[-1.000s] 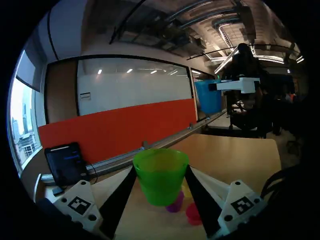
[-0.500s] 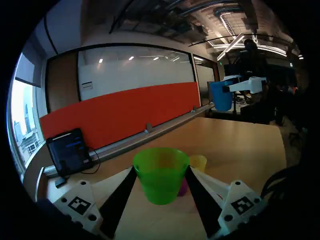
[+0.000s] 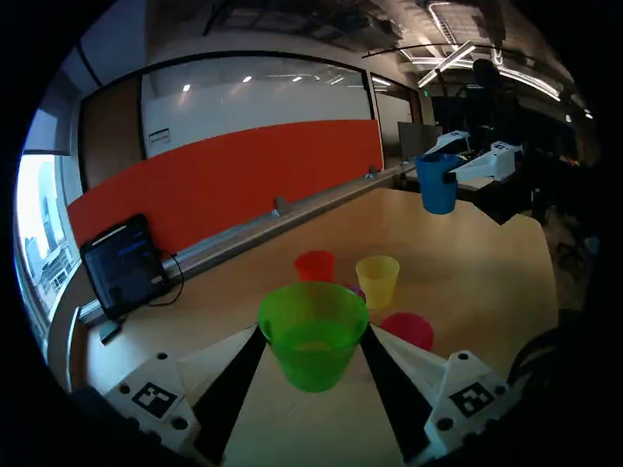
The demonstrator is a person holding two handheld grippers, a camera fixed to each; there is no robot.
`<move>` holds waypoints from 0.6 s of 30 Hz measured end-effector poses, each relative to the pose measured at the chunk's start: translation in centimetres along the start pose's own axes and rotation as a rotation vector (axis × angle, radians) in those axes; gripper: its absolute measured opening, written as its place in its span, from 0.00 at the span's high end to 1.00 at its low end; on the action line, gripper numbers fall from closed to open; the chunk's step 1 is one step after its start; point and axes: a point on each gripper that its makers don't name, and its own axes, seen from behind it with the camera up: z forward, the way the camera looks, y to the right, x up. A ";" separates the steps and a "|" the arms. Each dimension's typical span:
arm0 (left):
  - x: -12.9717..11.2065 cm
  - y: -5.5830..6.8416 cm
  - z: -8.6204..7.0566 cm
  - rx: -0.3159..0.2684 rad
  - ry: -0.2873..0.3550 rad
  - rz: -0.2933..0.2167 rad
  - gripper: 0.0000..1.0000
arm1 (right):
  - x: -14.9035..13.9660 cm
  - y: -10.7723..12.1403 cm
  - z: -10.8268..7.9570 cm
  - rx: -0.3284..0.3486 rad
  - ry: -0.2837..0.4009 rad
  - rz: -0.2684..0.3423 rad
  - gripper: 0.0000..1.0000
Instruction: Pour water
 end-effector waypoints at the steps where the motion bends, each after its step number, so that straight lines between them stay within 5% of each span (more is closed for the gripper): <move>1: -0.3 0.1 0.1 -0.003 -0.010 0.002 0.15 | -0.5 0.0 0.1 0.004 -0.015 -0.002 0.06; 18: -5.8 1.1 1.5 -0.065 -0.202 0.017 0.14 | -7.5 -0.4 2.1 0.031 -0.185 0.006 0.06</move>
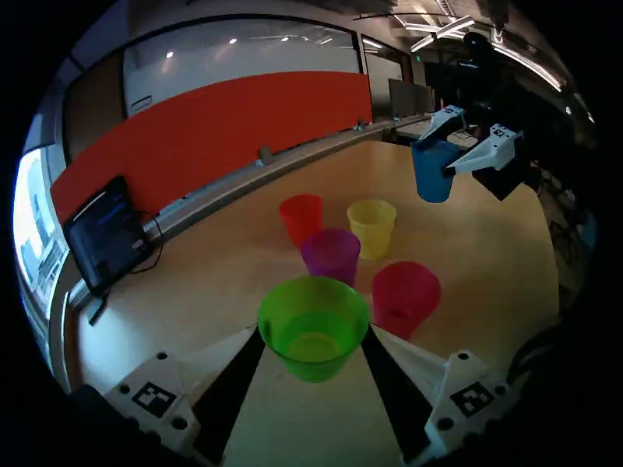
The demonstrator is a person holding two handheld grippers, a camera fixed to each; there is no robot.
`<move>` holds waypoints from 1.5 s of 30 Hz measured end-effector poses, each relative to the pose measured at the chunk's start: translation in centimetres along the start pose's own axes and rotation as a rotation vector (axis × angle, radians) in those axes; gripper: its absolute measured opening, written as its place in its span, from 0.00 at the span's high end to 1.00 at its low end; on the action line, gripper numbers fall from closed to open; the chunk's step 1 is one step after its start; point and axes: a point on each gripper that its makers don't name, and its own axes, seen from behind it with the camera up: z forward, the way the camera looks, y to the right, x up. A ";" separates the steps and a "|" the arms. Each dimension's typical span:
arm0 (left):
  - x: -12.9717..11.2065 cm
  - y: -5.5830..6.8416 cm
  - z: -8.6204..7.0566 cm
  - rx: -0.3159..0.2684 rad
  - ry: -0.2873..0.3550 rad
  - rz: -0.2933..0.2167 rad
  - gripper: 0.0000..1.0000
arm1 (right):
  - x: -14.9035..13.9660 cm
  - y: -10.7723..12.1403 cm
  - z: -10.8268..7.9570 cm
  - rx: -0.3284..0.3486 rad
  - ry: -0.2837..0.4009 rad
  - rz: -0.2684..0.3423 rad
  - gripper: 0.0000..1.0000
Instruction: Pour water
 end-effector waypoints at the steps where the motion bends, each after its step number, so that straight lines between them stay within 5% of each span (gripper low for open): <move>1: -0.3 0.1 0.2 -0.004 -0.012 0.001 0.14 | -0.4 0.0 0.2 0.001 -0.007 0.001 0.06; 21: -2.6 0.6 2.7 -0.036 -0.076 -0.017 0.14 | -4.1 0.0 1.9 0.008 -0.072 0.015 0.05; 45: -3.8 0.2 2.4 -0.033 -0.086 -0.057 0.07 | -5.9 -0.8 3.6 0.015 -0.107 0.009 0.05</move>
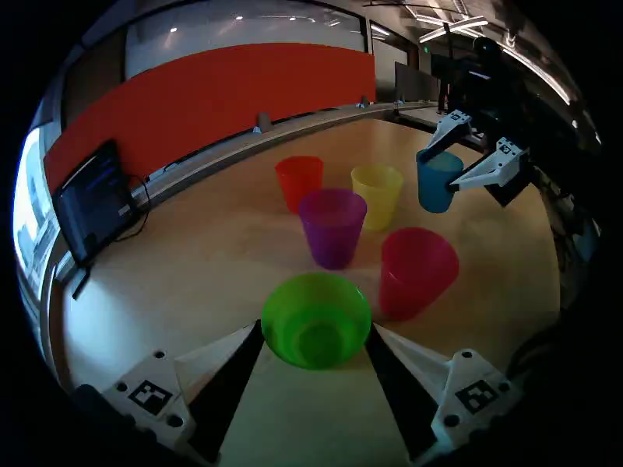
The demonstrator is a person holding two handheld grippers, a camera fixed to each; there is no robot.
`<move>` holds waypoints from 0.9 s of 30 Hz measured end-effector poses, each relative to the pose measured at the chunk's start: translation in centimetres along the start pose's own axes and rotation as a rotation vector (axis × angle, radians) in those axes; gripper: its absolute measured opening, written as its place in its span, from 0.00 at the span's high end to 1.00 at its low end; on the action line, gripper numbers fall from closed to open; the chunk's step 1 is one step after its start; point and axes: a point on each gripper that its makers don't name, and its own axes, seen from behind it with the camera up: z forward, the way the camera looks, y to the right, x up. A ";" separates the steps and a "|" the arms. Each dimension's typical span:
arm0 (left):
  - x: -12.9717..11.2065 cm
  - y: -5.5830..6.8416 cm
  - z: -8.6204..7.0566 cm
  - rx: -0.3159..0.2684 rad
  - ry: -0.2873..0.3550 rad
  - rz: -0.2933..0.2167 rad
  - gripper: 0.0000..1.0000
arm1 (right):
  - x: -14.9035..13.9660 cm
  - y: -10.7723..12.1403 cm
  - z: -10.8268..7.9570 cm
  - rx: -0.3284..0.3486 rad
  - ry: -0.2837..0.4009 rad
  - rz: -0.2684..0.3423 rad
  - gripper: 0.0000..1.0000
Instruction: Pour water
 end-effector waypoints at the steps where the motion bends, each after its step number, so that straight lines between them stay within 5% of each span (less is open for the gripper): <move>1: -0.1 0.0 0.0 0.003 -0.003 0.003 0.06 | -0.1 0.0 0.1 0.001 -0.001 0.001 0.05; 27: -3.1 0.5 -2.2 -0.009 -0.066 -0.033 0.04 | -2.4 -0.7 1.2 0.000 -0.032 0.021 0.05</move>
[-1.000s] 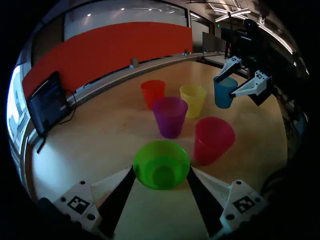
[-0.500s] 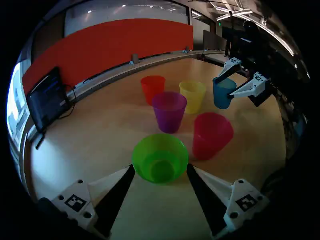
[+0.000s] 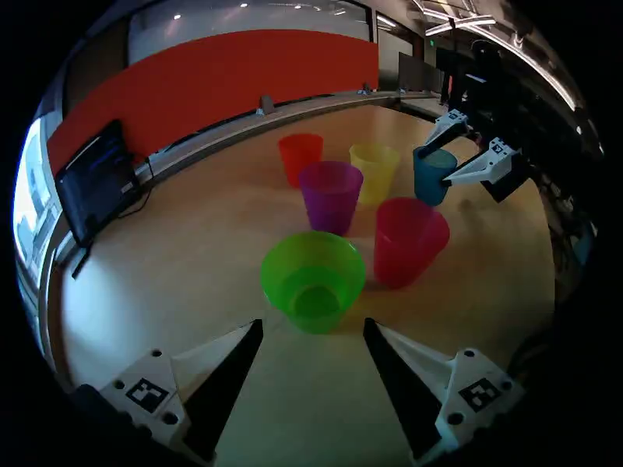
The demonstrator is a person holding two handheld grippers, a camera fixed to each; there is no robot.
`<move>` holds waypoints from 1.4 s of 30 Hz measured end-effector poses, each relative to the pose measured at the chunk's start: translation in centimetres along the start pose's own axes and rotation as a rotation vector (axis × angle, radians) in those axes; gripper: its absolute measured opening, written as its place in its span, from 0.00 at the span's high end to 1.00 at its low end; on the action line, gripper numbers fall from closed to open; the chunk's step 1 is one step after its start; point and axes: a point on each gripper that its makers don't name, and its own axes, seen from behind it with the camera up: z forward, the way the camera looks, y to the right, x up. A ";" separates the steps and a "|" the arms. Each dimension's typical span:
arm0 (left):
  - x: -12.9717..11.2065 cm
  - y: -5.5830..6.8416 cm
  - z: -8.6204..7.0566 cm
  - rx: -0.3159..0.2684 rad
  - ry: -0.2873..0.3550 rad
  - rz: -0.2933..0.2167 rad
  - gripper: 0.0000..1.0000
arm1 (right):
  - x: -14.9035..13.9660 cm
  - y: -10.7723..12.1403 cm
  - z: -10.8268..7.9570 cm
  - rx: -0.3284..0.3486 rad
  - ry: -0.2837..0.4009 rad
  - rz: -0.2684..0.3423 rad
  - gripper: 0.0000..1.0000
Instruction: Pour water
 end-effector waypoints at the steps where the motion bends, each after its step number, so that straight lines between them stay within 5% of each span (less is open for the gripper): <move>1: -0.1 0.0 -0.1 0.001 0.001 -0.002 0.04 | -0.1 0.0 0.1 -0.002 -0.001 -0.001 0.05; 27: -0.4 1.1 -2.3 0.019 0.036 -0.020 0.04 | -2.3 0.0 -1.4 -0.042 -0.016 0.015 0.00; 42: 0.1 -0.7 -5.1 0.137 0.120 -0.084 0.04 | -4.8 0.1 -5.7 -0.127 0.006 0.061 0.00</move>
